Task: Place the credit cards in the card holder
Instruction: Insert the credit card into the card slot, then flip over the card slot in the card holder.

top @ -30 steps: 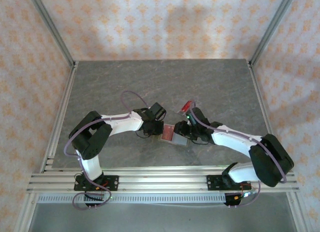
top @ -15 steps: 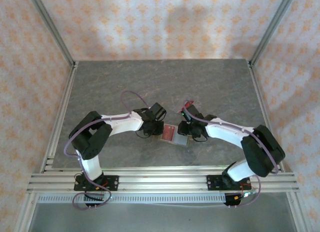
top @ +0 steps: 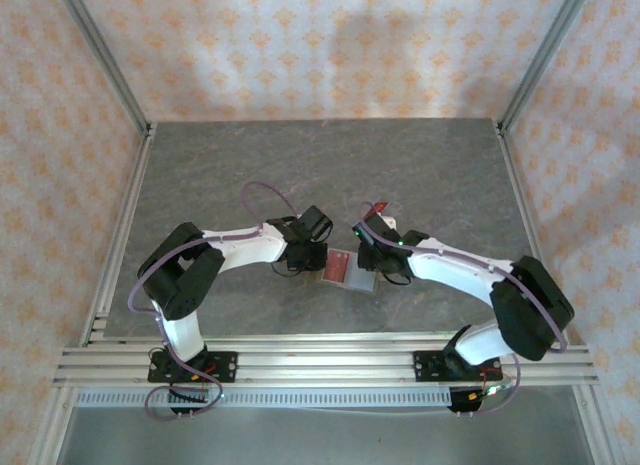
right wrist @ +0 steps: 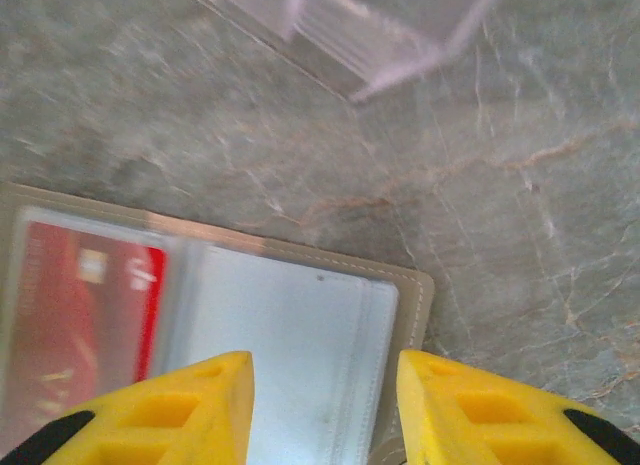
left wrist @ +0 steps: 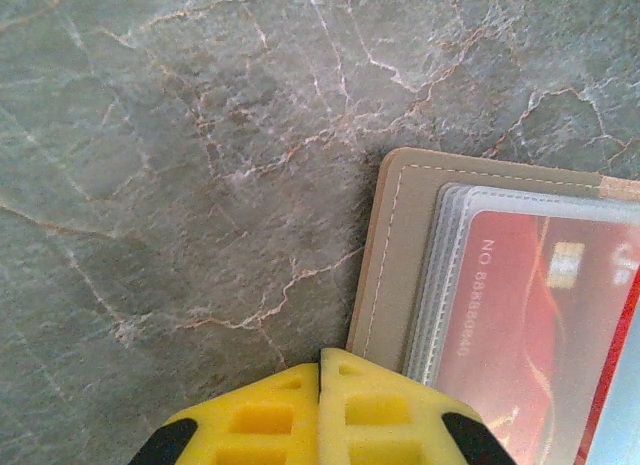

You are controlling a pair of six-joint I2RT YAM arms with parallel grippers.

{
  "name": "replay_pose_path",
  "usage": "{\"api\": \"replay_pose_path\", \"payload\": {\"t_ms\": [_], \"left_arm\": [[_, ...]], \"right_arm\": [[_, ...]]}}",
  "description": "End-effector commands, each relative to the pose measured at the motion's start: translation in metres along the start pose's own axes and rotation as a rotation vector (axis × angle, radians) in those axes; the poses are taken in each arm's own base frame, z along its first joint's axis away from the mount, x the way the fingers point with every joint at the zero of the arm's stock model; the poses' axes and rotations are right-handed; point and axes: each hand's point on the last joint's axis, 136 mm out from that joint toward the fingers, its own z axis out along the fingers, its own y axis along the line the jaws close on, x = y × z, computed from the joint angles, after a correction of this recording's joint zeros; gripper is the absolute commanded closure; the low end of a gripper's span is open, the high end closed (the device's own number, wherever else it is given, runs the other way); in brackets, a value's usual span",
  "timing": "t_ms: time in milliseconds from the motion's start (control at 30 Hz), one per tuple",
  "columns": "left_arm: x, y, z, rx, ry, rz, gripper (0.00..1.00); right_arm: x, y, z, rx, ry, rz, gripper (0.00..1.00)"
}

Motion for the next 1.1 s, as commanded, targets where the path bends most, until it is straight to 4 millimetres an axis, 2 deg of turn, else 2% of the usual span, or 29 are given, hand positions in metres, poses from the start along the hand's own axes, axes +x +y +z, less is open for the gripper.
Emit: {"api": "replay_pose_path", "payload": {"t_ms": [0,200,567,833,967,1067], "left_arm": [[0.036,-0.006,0.023,0.015,0.122,0.042,0.94],[0.036,-0.007,0.022,0.018,0.118,0.042,0.93],[0.035,-0.007,0.021,0.019,0.119,0.043,0.94],[0.036,-0.007,0.022,0.018,0.12,0.052,0.93],[0.039,-0.006,0.022,0.019,0.122,0.058,0.93],[0.042,-0.007,0.023,0.019,0.126,0.062,0.93]], "right_arm": [[-0.013,0.009,-0.011,-0.006,-0.041,-0.013,0.58],[-0.004,0.015,0.011,-0.005,0.016,-0.03,0.61],[0.021,0.001,0.043,0.063,0.09,-0.043,0.63],[0.039,-0.003,0.048,0.04,0.132,0.002,0.74],[0.034,0.004,0.042,0.01,0.12,0.004,0.81],[0.028,0.009,0.036,-0.003,0.115,-0.004,0.93]]}}
